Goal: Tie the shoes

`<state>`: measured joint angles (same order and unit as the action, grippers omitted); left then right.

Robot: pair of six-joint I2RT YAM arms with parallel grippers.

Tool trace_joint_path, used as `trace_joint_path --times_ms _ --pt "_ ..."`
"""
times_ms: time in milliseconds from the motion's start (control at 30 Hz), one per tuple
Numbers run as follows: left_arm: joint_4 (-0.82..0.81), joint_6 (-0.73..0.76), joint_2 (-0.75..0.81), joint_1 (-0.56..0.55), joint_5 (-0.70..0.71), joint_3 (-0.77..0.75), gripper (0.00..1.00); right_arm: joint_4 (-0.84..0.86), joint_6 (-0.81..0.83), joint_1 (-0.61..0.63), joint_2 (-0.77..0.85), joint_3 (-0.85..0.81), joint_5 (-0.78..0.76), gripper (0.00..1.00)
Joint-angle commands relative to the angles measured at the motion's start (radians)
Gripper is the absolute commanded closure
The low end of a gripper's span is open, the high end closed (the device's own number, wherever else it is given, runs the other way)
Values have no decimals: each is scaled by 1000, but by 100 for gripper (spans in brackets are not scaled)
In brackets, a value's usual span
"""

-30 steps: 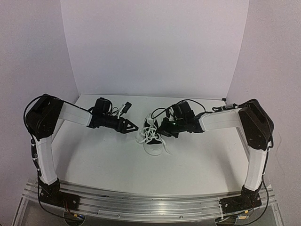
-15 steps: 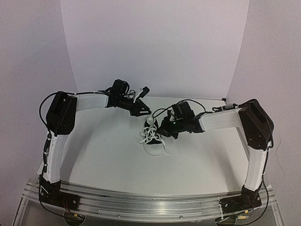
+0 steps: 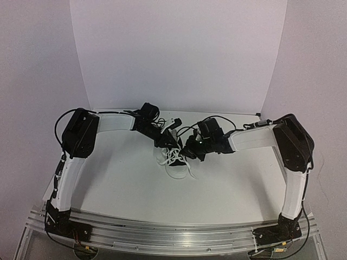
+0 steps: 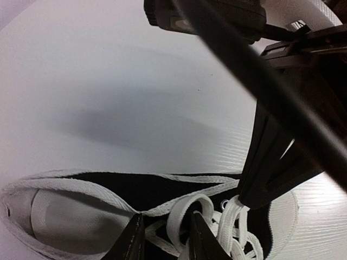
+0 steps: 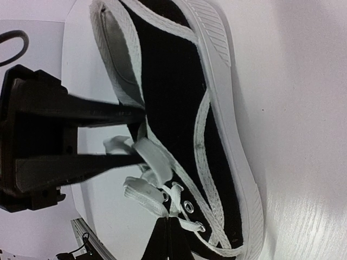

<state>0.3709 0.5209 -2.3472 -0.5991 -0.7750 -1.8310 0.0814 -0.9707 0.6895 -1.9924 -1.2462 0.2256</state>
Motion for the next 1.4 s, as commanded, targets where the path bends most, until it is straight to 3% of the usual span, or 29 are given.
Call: trace_joint_path --times_ms 0,100,600,867,1367 --pt "42 50 -10 4 27 -48 93 10 -4 2 -32 -45 4 100" --pt "45 37 8 4 7 -45 100 11 -7 2 -40 -61 8 100" --pt "43 -37 165 3 3 54 100 -6 -77 4 -86 -136 7 100" --pt "70 -26 180 -7 -21 89 100 4 -79 4 -149 -213 -19 100" --pt "78 -59 173 -5 -53 102 100 132 -123 -8 -128 -171 -93 100"
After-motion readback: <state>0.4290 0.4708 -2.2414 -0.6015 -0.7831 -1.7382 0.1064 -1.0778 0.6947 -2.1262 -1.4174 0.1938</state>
